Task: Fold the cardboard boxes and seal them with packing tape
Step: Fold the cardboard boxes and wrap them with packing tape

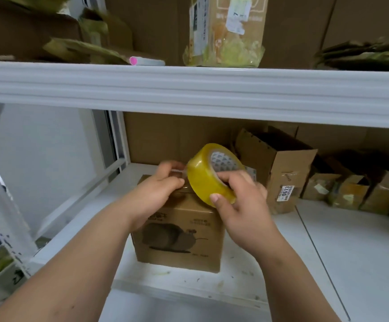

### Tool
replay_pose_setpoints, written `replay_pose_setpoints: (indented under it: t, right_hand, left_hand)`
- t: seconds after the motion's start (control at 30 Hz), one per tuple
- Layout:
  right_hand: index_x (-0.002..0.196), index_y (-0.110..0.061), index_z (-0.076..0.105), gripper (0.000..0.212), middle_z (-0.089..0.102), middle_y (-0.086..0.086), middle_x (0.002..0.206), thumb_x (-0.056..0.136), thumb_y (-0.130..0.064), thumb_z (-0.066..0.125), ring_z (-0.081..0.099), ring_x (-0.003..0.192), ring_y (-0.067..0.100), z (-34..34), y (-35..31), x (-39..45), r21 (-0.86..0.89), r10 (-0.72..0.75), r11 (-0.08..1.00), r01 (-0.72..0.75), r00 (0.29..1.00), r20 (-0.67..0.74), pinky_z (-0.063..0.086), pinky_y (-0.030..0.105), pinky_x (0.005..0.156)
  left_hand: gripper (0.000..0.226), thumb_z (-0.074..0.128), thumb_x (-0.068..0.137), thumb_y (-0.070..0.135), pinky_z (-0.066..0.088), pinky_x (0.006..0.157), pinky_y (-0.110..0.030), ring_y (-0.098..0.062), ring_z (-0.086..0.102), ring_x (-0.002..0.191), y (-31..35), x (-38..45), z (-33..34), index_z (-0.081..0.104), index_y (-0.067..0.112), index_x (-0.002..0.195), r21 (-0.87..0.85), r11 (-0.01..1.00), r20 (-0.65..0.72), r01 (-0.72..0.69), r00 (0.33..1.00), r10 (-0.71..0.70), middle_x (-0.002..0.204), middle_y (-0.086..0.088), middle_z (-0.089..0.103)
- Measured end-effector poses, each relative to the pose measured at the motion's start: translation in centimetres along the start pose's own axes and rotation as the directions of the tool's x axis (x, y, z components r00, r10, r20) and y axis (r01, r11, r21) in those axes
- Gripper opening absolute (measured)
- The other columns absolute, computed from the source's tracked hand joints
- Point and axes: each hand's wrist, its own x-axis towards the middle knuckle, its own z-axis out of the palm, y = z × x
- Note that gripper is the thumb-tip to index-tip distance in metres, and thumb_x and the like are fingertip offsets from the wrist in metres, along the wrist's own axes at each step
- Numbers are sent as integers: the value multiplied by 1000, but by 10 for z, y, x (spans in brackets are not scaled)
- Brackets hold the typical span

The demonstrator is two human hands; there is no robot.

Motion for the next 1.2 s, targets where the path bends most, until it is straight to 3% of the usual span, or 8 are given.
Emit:
replay_pose_setpoints:
  t: [0.13,0.33,0.5,0.7,0.83,1.0,1.1,1.2]
  right_hand:
    - [124,-34,53,28,40,-22,113,96,-29,58,18,97,-8,13,-11,5,-125,-50,991,50,999,9,13,29,100]
    - [124,-35,53,29,41,-22,113,96,-29,59,15,95,-12,18,-20,13,-201,-66,977,77,996,64,14,39,110]
    - [125,-37,52,29,40,-22,112,96,-35,57,14,89,-9,21,-31,20,-240,-95,964,115,991,95,16,39,106]
    - [109,-41,55,36,54,-20,116,82,-64,58,37,120,8,11,-39,34,-319,-2,945,74,975,221,11,41,106]
    - [106,-30,60,35,50,-15,119,81,-54,65,29,129,12,6,-38,39,-339,27,936,100,936,351,6,46,111]
    - [96,-40,51,30,45,-24,97,83,-67,55,37,115,8,13,-42,43,-324,6,941,98,953,304,5,45,113]
    - [97,-46,48,30,41,-28,94,80,-70,56,33,107,4,19,-43,42,-314,1,944,98,954,301,11,41,112]
    - [103,-46,51,33,45,-27,105,81,-69,59,35,119,6,24,-46,40,-339,-2,934,115,949,316,6,43,118]
  left_hand:
    - [56,62,56,23,42,107,-51,-26,57,121,-9,-4,-12,51,31,110,-314,944,-14,-107,994,108,127,-10,55]
    - [22,81,79,24,48,72,-12,2,65,83,-20,-4,-17,68,22,97,-214,955,-194,-206,967,165,86,14,71]
    - [5,69,91,17,52,97,-47,-27,68,101,-21,-2,-29,71,17,87,-251,954,-224,-161,969,105,98,-4,75]
    - [10,57,97,9,57,93,-39,-27,69,104,-27,1,-46,63,7,89,-415,909,-103,-48,995,5,101,-10,73]
    - [13,55,99,11,58,90,-38,-26,69,102,-29,2,-46,63,8,90,-413,909,-123,-48,992,-4,100,-10,74]
    - [20,60,97,22,58,83,-41,-25,69,94,-24,6,-54,68,31,81,-160,977,-309,-143,947,88,90,0,73]
    - [20,60,96,33,53,83,-41,-15,68,86,-20,5,-77,67,44,81,148,980,-237,-134,957,167,81,13,72]
    - [22,60,97,29,54,88,-45,-15,69,86,-33,2,-79,68,40,79,113,989,-194,-97,974,117,83,8,74]
